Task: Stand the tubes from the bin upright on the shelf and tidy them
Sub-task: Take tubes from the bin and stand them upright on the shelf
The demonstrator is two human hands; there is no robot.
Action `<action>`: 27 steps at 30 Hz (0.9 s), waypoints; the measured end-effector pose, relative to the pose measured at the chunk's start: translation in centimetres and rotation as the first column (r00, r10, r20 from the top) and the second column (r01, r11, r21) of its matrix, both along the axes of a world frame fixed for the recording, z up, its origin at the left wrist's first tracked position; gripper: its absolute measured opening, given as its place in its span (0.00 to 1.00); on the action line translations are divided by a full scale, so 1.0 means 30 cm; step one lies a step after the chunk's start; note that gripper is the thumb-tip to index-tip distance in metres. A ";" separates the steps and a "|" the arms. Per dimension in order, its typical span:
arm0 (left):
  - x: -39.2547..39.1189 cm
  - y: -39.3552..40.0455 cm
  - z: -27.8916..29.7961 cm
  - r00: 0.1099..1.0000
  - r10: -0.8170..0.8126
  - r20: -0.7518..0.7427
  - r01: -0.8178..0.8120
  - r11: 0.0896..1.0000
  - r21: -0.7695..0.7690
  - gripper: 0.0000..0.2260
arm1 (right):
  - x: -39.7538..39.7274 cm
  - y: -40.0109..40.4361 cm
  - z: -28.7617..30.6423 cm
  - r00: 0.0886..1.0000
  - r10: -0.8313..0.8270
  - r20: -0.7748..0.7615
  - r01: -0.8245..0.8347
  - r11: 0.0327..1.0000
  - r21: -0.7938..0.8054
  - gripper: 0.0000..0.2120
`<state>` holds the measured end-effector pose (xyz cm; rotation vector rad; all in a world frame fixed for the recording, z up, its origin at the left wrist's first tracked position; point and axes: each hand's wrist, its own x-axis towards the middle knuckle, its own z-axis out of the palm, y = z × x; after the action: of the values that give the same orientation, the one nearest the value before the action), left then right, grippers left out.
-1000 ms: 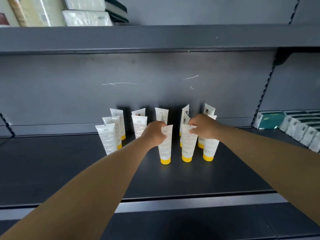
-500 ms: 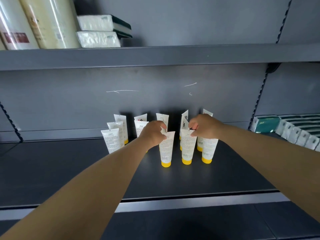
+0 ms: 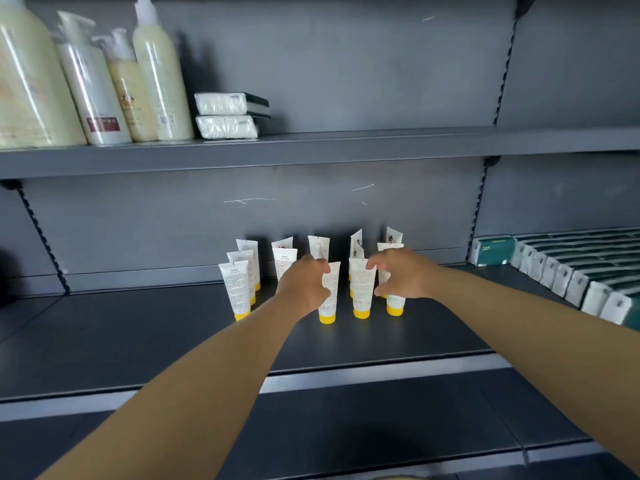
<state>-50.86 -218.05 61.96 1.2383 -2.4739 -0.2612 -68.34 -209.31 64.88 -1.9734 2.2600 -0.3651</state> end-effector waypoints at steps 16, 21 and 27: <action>0.212 0.537 -0.282 0.991 -0.122 0.058 0.110 0.977 0.185 0.20 | 0.232 0.623 -0.215 0.994 -0.097 0.056 0.091 0.990 0.105 0.22; 0.228 0.646 -0.498 0.984 -0.153 0.086 0.123 0.950 0.289 0.19 | 0.223 0.734 -0.406 0.987 -0.138 0.081 0.118 0.968 0.220 0.23; 0.220 0.762 -0.815 0.976 -0.167 0.139 0.098 0.908 0.407 0.19 | 0.159 0.820 -0.712 0.983 -0.166 0.075 0.134 0.937 0.324 0.17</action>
<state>-44.26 -195.18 37.50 1.2884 -2.7507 -0.7595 -63.57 -184.70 43.52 -1.5945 2.2450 -0.1012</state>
